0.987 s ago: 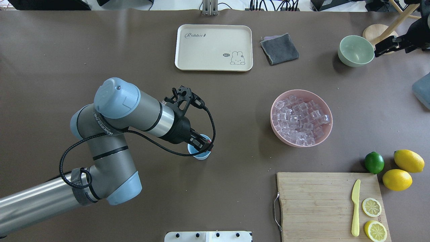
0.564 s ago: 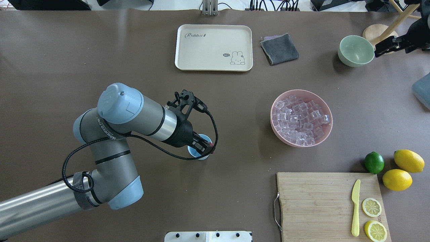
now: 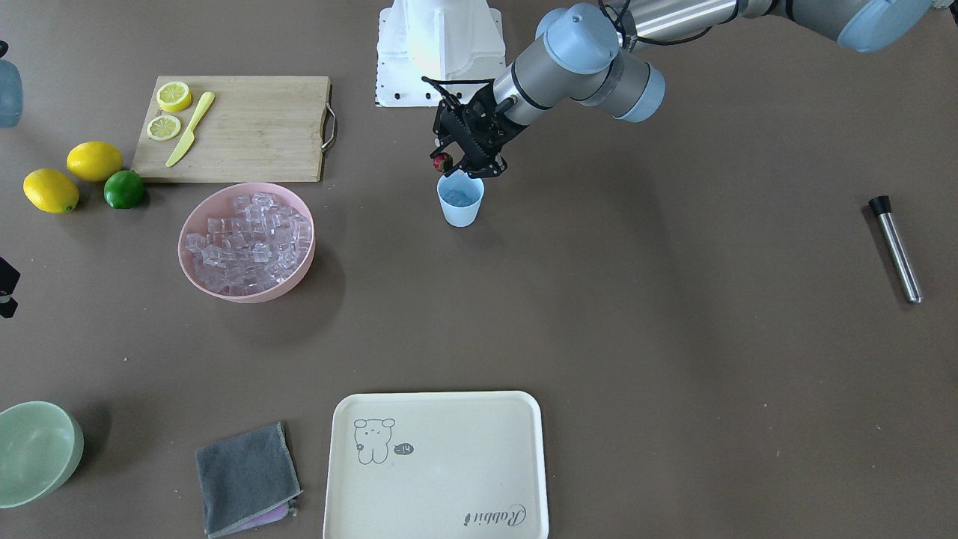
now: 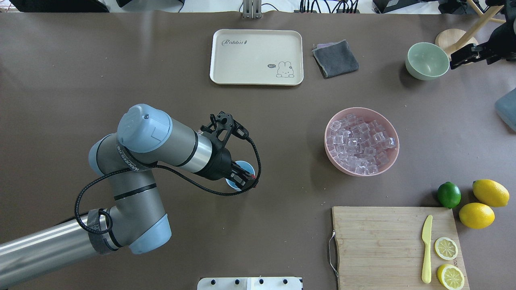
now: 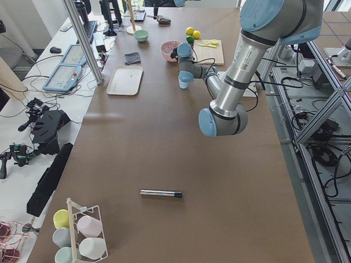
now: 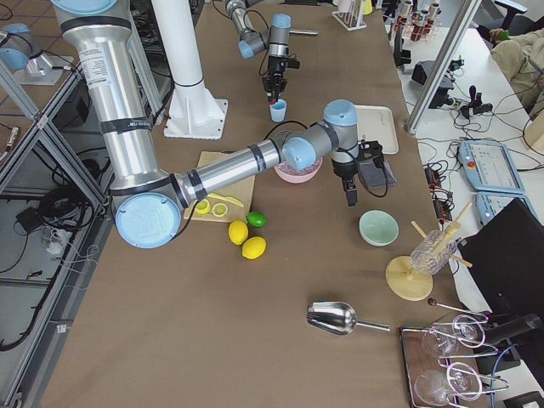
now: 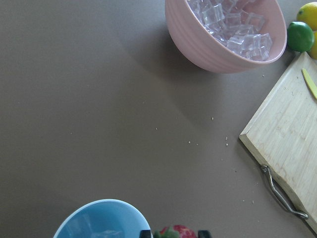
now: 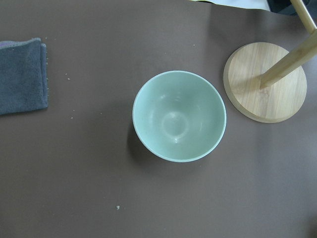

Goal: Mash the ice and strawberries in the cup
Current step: 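Lower the strawberry into the blue cup with the left gripper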

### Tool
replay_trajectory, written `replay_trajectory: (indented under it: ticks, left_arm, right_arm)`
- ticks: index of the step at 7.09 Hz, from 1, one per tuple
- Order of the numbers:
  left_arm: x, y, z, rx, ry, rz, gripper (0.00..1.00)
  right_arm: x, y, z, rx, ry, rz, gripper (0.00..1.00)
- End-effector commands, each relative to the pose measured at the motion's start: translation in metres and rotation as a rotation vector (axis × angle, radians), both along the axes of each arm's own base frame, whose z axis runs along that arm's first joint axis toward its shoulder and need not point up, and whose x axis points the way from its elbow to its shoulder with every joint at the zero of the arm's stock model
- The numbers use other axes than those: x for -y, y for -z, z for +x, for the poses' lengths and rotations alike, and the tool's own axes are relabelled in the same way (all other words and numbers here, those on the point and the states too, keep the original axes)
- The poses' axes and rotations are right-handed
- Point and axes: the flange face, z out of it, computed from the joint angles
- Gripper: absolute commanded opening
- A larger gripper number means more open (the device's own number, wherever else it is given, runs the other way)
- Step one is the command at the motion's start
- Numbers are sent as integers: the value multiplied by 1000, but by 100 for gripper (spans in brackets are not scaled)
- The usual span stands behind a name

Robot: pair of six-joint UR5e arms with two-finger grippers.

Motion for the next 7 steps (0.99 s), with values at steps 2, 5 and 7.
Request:
replay_trajectory:
  ticks: [2, 5, 7]
  left_arm:
    - [16, -8, -13, 8, 28, 6, 0]
    - [26, -13, -18, 17, 45, 1, 0]
    - [27, -13, -18, 17, 47, -1, 28]
  right_arm:
    - [0, -3, 0, -3, 1, -4, 100]
    - [0, -2, 0, -2, 1, -1, 100]
    - [0, -1, 0, -1, 1, 2, 100]
